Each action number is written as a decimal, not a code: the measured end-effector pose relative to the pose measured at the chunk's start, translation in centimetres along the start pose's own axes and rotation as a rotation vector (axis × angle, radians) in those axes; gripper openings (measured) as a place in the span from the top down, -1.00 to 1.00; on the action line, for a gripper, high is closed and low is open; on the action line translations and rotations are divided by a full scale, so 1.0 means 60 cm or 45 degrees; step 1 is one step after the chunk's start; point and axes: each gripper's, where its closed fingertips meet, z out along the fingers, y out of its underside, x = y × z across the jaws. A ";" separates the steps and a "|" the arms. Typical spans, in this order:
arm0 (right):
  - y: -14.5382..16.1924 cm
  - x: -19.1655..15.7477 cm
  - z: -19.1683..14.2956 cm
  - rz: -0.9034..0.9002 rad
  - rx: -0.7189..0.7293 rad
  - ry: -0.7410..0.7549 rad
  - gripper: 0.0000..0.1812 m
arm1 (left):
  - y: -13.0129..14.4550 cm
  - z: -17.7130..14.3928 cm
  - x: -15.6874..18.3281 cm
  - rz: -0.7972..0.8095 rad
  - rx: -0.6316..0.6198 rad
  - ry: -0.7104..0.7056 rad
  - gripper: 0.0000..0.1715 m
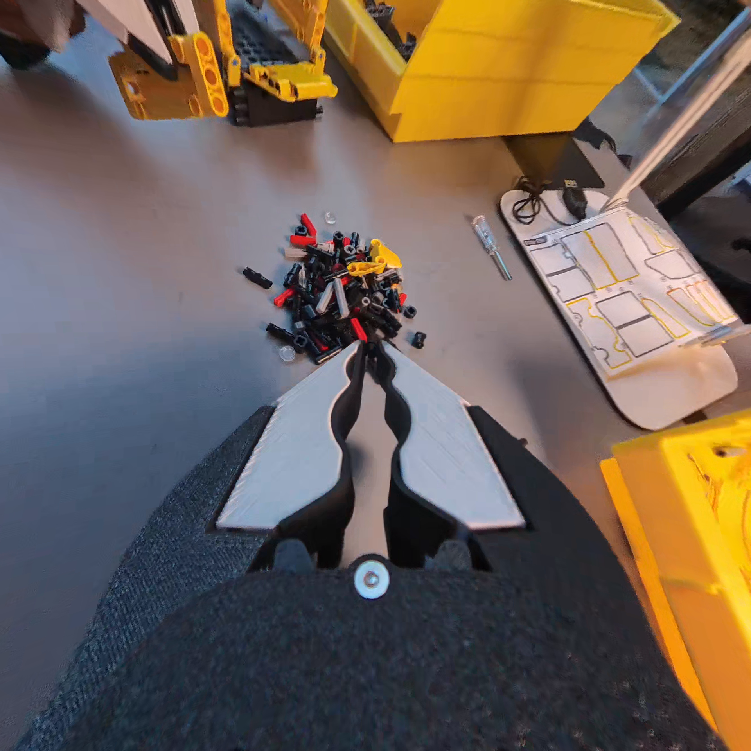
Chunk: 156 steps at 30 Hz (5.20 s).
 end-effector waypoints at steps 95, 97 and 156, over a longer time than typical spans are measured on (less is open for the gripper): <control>-0.071 -0.050 0.071 0.079 0.070 -0.193 0.91 | 0.014 0.034 0.063 0.146 -0.101 0.040 0.92; -0.093 -0.049 0.056 0.122 0.163 -0.209 0.82 | 0.017 0.033 0.063 0.160 -0.110 0.038 0.92; -0.199 -0.117 -0.036 0.093 0.519 -0.542 0.43 | -0.013 0.008 0.055 0.328 0.011 -0.099 0.92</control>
